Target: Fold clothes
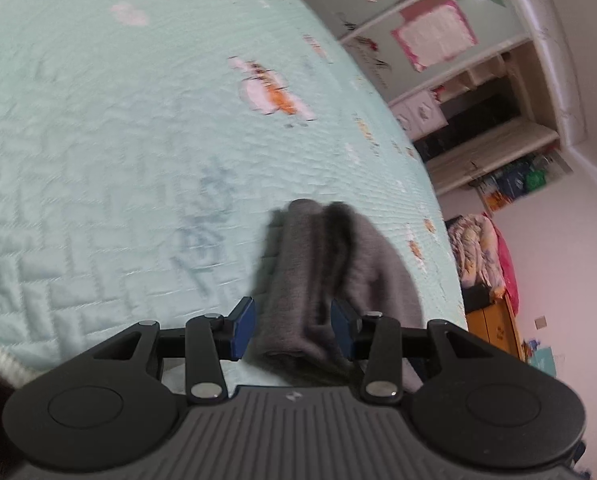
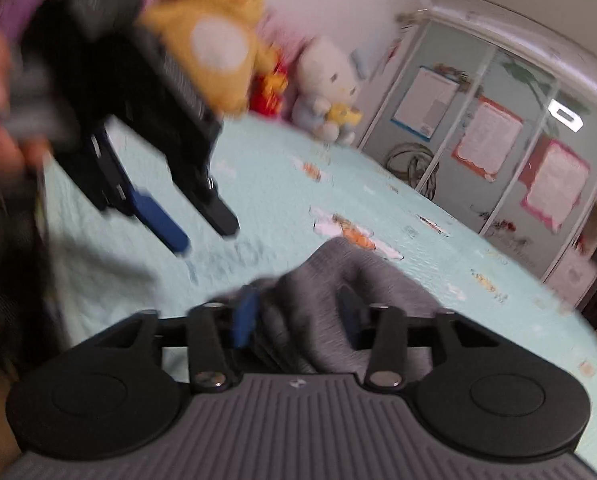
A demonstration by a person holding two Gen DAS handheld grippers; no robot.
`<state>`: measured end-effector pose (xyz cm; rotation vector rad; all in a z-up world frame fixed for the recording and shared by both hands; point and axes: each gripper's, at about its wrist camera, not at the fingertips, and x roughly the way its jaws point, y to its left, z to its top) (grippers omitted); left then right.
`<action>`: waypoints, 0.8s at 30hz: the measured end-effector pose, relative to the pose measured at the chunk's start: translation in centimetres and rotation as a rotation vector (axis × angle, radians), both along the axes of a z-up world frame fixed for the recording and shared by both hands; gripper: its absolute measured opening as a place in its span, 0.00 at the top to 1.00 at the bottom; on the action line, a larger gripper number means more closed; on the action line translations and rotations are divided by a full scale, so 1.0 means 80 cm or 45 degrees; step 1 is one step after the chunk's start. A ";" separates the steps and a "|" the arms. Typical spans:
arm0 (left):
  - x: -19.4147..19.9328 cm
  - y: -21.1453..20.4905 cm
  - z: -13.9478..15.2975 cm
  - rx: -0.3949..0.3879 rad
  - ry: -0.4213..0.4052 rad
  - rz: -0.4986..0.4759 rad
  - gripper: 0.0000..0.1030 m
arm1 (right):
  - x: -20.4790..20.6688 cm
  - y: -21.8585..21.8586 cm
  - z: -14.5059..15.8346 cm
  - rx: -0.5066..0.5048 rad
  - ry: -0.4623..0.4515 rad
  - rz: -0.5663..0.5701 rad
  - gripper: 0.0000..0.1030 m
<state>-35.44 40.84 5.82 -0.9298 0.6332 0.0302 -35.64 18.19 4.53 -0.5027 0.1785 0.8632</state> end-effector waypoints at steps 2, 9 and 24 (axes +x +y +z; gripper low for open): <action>0.009 -0.013 0.015 0.029 -0.044 -0.051 0.55 | 0.001 -0.035 0.013 0.123 0.104 -0.066 0.51; 0.073 -0.089 0.054 0.240 -0.148 -0.353 0.50 | 0.040 -0.137 0.016 0.456 0.423 -0.392 0.54; 0.074 -0.064 0.003 0.105 0.003 -0.313 0.60 | 0.019 -0.091 -0.011 -0.042 0.072 -0.160 0.65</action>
